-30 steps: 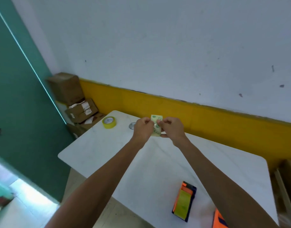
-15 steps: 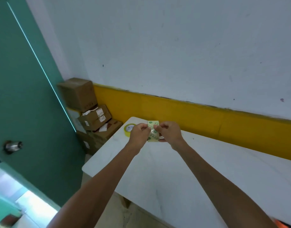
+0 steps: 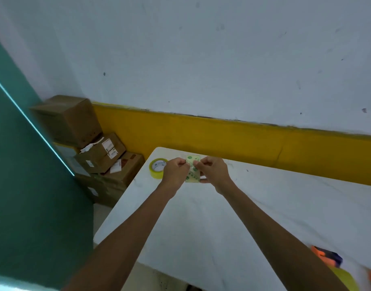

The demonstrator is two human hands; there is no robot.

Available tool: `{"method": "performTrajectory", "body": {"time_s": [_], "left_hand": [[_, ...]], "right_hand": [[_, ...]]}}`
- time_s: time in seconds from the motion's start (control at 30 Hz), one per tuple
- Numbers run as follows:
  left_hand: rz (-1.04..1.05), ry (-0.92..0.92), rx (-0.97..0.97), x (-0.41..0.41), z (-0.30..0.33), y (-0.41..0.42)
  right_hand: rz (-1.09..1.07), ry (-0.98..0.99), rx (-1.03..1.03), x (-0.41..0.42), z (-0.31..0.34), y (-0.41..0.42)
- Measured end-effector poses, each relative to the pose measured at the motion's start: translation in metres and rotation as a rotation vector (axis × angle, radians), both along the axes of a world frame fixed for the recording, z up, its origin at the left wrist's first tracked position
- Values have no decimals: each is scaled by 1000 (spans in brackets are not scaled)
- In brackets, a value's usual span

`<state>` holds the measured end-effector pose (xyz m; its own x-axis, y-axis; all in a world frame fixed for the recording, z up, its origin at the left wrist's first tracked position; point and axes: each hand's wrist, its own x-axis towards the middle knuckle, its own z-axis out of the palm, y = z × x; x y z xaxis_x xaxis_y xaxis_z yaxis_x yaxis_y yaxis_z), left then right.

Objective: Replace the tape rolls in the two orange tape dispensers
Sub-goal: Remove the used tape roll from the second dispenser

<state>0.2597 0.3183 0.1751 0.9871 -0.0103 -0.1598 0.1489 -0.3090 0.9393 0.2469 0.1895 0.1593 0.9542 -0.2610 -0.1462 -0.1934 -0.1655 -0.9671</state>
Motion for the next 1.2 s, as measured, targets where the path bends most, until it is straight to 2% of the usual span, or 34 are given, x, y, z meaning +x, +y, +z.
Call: {"method": "performTrajectory", "body": {"time_s": [0.2, 0.47, 0.67, 0.97, 1.2], "left_hand": [[-24, 126, 4, 60, -37, 1], [-62, 270, 122, 120, -96, 14], [-96, 337, 160, 144, -131, 28], [-222, 236, 295, 191, -175, 34], [-511, -135, 545, 207, -212, 36]], "right_hand": [[-20, 101, 0, 56, -32, 4], [-57, 255, 174, 104, -101, 16], [-62, 341, 153, 129, -131, 31], [-114, 429, -7, 168, -168, 39], [-131, 566, -37, 177, -201, 48]]}}
